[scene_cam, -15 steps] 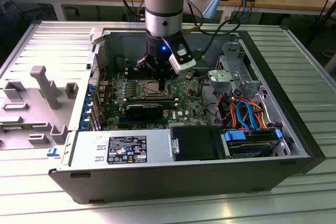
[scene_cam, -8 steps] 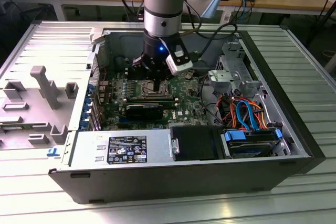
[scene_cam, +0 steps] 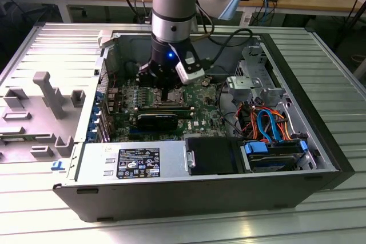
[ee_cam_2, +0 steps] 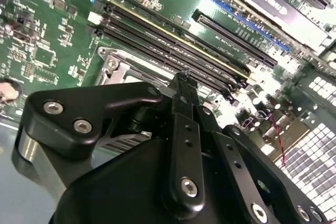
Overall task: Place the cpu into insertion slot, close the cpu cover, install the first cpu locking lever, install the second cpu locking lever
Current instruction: 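Install the second cpu locking lever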
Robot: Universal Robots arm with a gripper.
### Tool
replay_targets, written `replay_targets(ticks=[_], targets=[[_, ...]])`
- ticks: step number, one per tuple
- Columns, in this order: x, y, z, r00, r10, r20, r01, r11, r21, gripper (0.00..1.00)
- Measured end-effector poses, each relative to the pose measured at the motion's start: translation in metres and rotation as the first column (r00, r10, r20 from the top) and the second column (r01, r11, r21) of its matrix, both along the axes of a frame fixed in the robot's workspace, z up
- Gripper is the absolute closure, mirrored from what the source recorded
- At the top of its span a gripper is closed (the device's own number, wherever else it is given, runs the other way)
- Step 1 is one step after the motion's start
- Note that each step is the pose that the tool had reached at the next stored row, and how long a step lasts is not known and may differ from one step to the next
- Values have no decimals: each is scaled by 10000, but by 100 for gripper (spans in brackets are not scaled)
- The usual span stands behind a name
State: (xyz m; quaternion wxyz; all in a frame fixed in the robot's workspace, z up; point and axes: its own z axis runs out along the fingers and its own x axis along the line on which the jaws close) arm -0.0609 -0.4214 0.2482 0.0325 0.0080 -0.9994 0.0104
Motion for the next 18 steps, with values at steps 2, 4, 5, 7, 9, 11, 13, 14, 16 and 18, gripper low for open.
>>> replay_targets(ticks=[2, 4, 5, 7, 9, 11, 13, 14, 16, 18], targets=[[-5, 0, -4, 9991, 422, -21, -422, 9991, 1, 89], [-11, 0, -5, 9991, 429, -24, -429, 9991, 1, 89], [-26, 1, -6, 9991, 430, -22, -430, 9991, 6, 89], [-31, 0, -10, 9991, 431, -22, -431, 9991, 6, 89], [-36, 0, -16, 9991, 429, -23, -429, 9991, 15, 89], [-40, 1, -30, 9991, 430, -24, -430, 9991, 25, 89], [-48, 0, -50, 9991, 429, -36, -429, 9991, 24, 89], [-55, 0, -60, 9991, 430, -39, -430, 9991, 28, 89], [-65, 0, -79, 9991, 431, -51, -431, 9991, 32, 89], [-71, 0, -100, 9990, 435, -73, -435, 9990, 35, 89]])
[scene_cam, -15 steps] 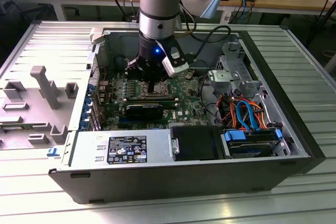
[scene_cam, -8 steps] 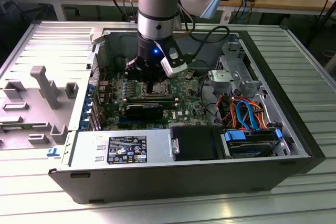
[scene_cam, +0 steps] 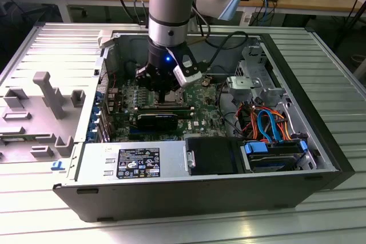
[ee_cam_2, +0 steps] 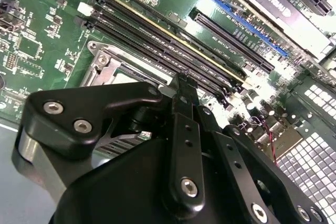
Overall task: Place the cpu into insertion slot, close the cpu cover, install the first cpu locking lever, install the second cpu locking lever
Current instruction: 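Install the second cpu locking lever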
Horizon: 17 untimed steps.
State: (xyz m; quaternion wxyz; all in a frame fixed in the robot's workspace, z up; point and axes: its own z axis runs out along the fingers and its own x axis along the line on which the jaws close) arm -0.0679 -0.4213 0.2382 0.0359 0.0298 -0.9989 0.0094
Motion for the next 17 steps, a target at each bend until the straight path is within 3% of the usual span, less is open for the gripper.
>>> replay_targets(ticks=[10, 17], targets=[[-39, 0, -150, 10000, 23, -49, -22, 10000, 77, 89], [-97, 0, -161, 10000, 22, -50, -21, 9999, 103, 89]])
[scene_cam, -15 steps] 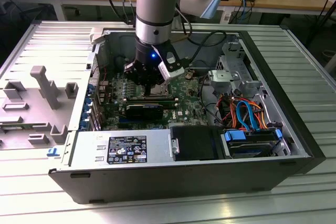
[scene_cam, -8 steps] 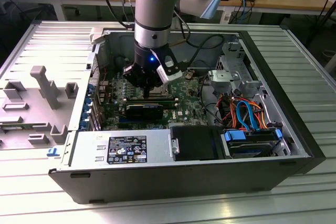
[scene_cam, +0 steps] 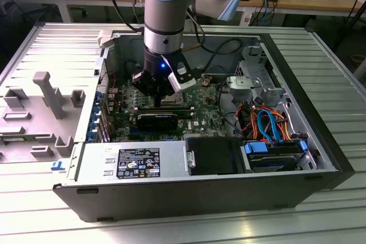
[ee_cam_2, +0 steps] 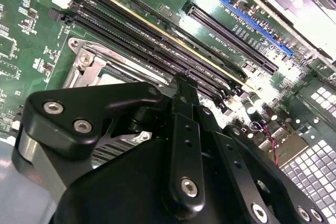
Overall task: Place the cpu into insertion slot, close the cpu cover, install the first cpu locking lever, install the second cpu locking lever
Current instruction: 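Install the second cpu locking lever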
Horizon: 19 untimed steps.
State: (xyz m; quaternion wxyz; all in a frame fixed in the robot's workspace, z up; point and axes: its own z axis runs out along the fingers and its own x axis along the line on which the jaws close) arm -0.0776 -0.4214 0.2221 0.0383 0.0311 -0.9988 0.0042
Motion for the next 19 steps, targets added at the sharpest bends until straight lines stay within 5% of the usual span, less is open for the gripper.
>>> replay_targets(ticks=[10, 19], targets=[[-67, 0, -30, 10000, 28, -1, -28, 9999, 143, 89], [-71, 0, -32, 10000, 43, 0, -43, 9999, 159, 89]])
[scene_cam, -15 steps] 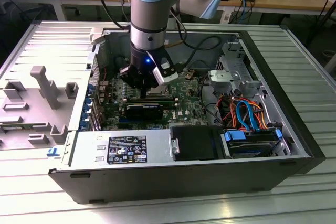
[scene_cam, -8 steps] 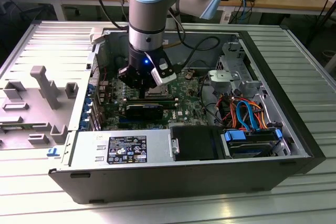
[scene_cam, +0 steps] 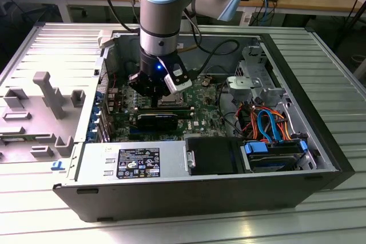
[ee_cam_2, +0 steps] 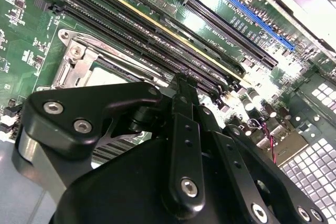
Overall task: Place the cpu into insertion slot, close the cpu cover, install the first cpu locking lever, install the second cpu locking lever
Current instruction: 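Install the second cpu locking lever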
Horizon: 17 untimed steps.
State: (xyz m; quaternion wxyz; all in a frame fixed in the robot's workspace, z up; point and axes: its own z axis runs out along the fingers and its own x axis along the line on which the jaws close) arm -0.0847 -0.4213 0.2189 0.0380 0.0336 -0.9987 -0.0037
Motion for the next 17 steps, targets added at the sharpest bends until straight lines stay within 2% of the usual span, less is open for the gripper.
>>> replay_targets(ticks=[10, 17], targets=[[-28, 0, -3, 10000, 22, 0, -22, 10000, 2, 89], [-32, 1, -35, 9998, 221, -1, -221, 9998, 19, 89]])
